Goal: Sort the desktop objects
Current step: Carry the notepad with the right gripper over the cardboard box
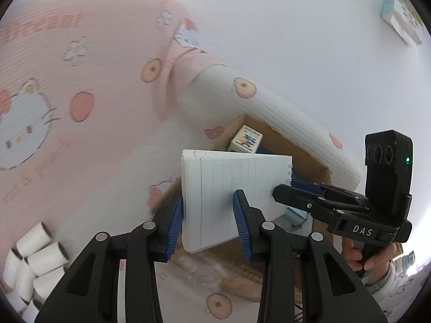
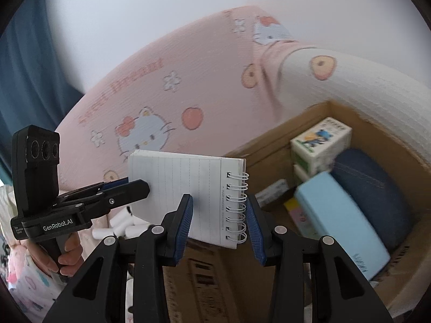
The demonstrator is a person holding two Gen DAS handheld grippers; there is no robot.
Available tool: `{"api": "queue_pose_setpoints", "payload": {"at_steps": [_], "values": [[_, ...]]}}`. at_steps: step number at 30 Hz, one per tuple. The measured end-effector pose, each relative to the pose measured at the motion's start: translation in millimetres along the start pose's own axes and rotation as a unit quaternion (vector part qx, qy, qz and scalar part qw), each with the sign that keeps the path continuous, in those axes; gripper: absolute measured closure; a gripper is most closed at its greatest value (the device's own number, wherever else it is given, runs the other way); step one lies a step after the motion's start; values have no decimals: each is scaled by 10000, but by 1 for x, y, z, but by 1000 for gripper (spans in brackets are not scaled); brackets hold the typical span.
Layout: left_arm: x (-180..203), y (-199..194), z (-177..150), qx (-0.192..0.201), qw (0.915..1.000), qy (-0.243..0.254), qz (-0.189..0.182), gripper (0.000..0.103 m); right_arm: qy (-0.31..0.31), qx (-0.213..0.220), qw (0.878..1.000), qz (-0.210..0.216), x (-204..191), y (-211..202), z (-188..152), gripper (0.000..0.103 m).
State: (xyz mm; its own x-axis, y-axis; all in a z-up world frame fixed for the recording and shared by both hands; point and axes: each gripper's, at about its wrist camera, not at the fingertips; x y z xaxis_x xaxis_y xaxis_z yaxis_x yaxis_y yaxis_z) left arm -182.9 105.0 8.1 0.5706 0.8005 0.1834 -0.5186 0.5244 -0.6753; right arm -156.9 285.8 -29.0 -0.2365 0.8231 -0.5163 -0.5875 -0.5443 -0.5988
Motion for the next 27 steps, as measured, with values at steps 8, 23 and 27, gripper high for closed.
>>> {"api": "queue_pose_setpoints", "payload": {"at_steps": [8,23,27], "values": [[16,41,34,-172,9983,50,-561,64,48,135,9986,-516,33,-23,14,65],[58,125,77,-440,9874,62,-1521,63,374,288,9867,-1553,93,-66,43,65],[53,144,79,-545,9825,-250,-1764,63,367,194,9842,-1723,99,-71,44,65]]}}
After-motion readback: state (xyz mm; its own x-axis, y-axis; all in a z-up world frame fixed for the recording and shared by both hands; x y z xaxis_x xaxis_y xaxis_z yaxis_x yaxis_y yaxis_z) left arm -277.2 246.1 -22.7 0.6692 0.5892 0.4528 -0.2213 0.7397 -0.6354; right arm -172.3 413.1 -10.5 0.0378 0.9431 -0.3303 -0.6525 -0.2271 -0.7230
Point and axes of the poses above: each gripper's, at about its wrist camera, not at the fingertips, and y roughly the way its jaws point, x to its right, z to its top, and after that the axes turned 10 degrees about y, right-handed
